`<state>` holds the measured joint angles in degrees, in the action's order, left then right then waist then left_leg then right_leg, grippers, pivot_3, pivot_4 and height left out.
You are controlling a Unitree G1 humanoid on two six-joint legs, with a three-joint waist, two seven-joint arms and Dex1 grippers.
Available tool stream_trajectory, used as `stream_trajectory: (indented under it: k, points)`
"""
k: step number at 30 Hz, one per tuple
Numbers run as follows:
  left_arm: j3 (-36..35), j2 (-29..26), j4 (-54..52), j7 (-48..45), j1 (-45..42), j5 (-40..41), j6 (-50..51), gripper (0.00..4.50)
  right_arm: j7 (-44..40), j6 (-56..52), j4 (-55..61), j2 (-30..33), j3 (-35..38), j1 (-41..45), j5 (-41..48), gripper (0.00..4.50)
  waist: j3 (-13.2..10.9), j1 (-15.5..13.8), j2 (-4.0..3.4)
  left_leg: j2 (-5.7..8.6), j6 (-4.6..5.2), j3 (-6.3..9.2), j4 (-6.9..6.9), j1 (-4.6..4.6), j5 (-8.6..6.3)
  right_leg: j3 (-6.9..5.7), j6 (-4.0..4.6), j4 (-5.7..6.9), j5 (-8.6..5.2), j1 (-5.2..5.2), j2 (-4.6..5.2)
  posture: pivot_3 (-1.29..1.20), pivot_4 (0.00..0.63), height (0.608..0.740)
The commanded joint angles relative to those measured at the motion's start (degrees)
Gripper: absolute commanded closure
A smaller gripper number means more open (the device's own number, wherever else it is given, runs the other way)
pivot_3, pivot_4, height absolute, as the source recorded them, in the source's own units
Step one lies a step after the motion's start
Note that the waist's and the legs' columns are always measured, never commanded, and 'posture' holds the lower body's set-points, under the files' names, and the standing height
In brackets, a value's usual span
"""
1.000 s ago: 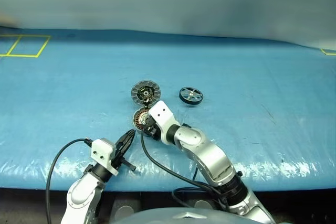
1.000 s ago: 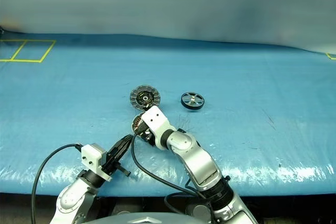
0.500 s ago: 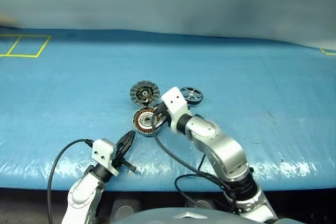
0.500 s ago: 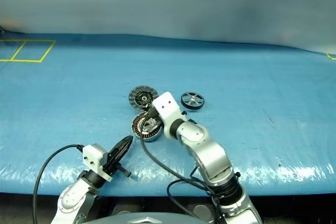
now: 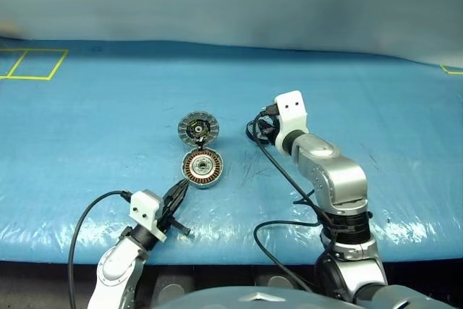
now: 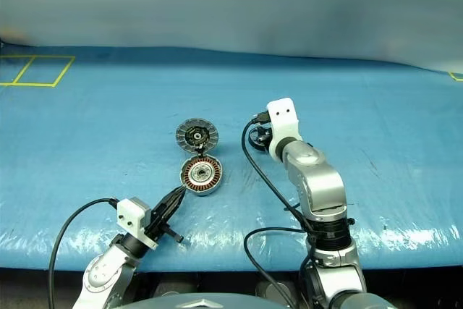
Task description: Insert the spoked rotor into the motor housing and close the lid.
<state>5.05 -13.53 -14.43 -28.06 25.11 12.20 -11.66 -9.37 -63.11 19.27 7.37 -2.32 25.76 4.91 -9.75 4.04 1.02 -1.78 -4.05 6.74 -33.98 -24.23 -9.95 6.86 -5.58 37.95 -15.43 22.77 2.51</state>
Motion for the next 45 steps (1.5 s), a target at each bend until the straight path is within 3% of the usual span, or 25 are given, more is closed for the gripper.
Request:
stream_trajectory:
  k: [1,8,21,31,34,37,45]
  points:
    - [0.4,0.3,-0.7,0.4,0.3,-0.1,-0.4,4.4,-0.8,-1.7,0.4,1.4,0.5,1.6,0.9,1.58,0.0,0.0,0.0,0.0,0.0,0.0,0.0,0.0,0.0,0.0,0.0,0.0,0.0,0.0,0.0,0.0,0.15,0.74]
    - [0.5,0.3,-0.6,0.9,0.1,-0.3,-0.2,4.4,-4.1,-1.7,-3.7,5.1,-1.0,3.7,1.9,1.58,0.0,0.1,-0.02,0.01,0.0,0.0,-0.02,0.0,0.0,0.01,0.0,0.0,0.0,-0.01,0.0,0.0,0.15,0.74]
    - [0.1,0.1,-1.3,1.3,0.2,-0.3,0.5,4.4,-7.6,-0.1,-13.5,6.4,-4.1,7.6,2.6,1.58,0.0,0.1,-0.05,0.01,0.01,0.0,-0.01,-0.01,0.0,0.01,-0.02,-0.01,0.02,-0.01,0.0,0.0,0.15,0.74]
    - [0.2,0.2,-1.6,1.9,0.4,-0.3,0.7,4.4,-7.8,-3.1,-11.5,7.4,-5.6,5.3,2.5,1.58,0.0,0.1,-0.05,0.02,0.01,0.0,-0.01,-0.01,0.0,0.01,-0.03,-0.01,0.02,-0.01,0.0,0.0,0.15,0.74]
    - [0.5,0.3,-1.5,1.9,0.2,-0.5,0.8,4.4,-7.9,-4.6,-8.6,7.9,-6.4,3.4,2.9,2.2,0.0,0.1,-0.04,0.02,0.01,0.0,-0.01,-0.01,0.0,0.01,-0.03,-0.01,0.01,-0.01,0.0,0.0,0.15,0.74]
    - [0.6,0.3,-1.4,1.9,0.0,-0.5,0.9,4.4,-7.7,-5.6,-5.6,9.0,-7.3,1.9,2.5,3.16,0.0,0.1,-0.02,0.01,0.01,0.0,-0.02,0.0,0.0,0.01,-0.03,-0.02,0.01,-0.02,0.0,0.0,0.15,0.74]
    - [0.6,0.1,-1.2,1.7,-0.3,-0.6,0.8,4.4,-9.2,-7.4,5.7,13.3,-8.3,0.9,3.1,3.23,0.0,-0.1,-0.08,0.02,0.01,0.0,-0.08,-0.07,0.0,0.01,-0.03,-0.03,0.01,0.01,0.0,0.0,0.15,0.74]
